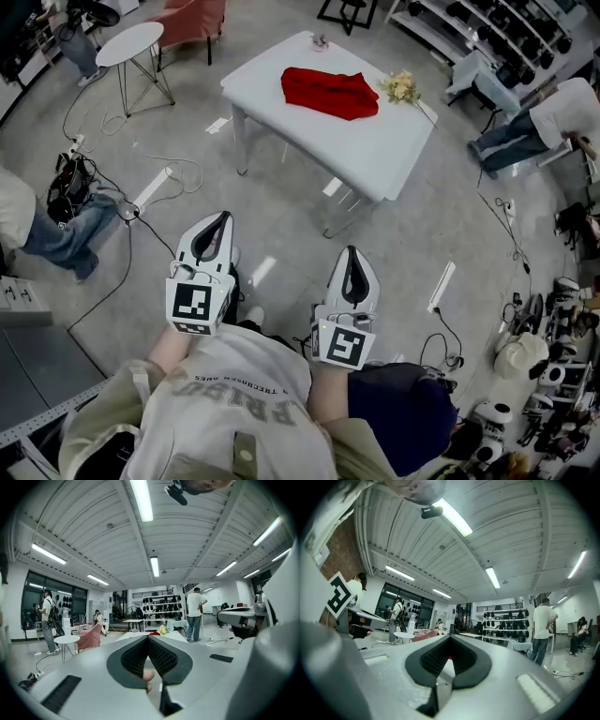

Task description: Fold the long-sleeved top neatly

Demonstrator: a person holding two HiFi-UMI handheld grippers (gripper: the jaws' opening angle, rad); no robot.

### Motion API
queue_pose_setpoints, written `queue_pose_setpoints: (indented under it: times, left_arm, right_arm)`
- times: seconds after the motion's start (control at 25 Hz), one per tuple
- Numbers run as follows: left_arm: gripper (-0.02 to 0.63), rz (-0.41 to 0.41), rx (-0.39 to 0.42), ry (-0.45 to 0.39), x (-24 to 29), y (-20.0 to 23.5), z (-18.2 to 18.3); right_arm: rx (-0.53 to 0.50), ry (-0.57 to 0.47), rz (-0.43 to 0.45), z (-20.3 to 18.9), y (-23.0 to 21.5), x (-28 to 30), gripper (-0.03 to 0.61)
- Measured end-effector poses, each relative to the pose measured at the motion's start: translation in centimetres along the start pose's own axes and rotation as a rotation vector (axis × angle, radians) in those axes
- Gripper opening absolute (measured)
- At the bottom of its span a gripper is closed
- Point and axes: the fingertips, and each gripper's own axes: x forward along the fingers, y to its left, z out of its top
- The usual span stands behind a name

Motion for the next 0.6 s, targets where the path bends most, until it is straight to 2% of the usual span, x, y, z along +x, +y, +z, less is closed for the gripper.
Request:
queue_pose_setpoints:
  times: [0.12, 0.28, 0.36, 0.4, 0.44, 0.52, 0.6]
  left_arm:
    - [0.012, -0.002, 0.005, 0.002, 1.0, 0.9, 0.0]
    - [0.012, -0.004, 0.016, 0.014, 3.6, 3.0, -0.2]
    - [0.015, -0.019, 0.019, 0.024, 5.4, 4.1, -0.5]
    - [0.015, -0.037, 0.014, 0.032, 6.4, 4.5, -0.8]
    - [0.040, -0.060, 0.007, 0.045, 7.5, 4.9, -1.0]
    - [0.167, -0.111, -0.007, 0.068, 9.9, 5.5, -1.4]
    - [0.245, -0.158, -0.008, 0.083, 12.6, 6.2, -1.5]
  right_arm:
    - [0.017, 0.009, -0.006, -0.3, 0.0, 1.1, -0.001]
    - [0.175, -0.024, 0.047, -0.8, 0.2, 3.7, 0.000]
    - [0.225, -0.023, 0.072, -1.3, 0.2, 5.4, 0.181]
    - [0.226, -0.019, 0.070, -1.6, 0.1, 6.2, 0.246]
    - [0.216, -0.012, 0.061, -1.8, -0.1, 7.1, 0.268]
    - [0.194, 0.003, 0.032, -2.3, -0.6, 9.1, 0.270]
    - [0.184, 0.015, 0.003, -2.7, -1.1, 11.3, 0.272]
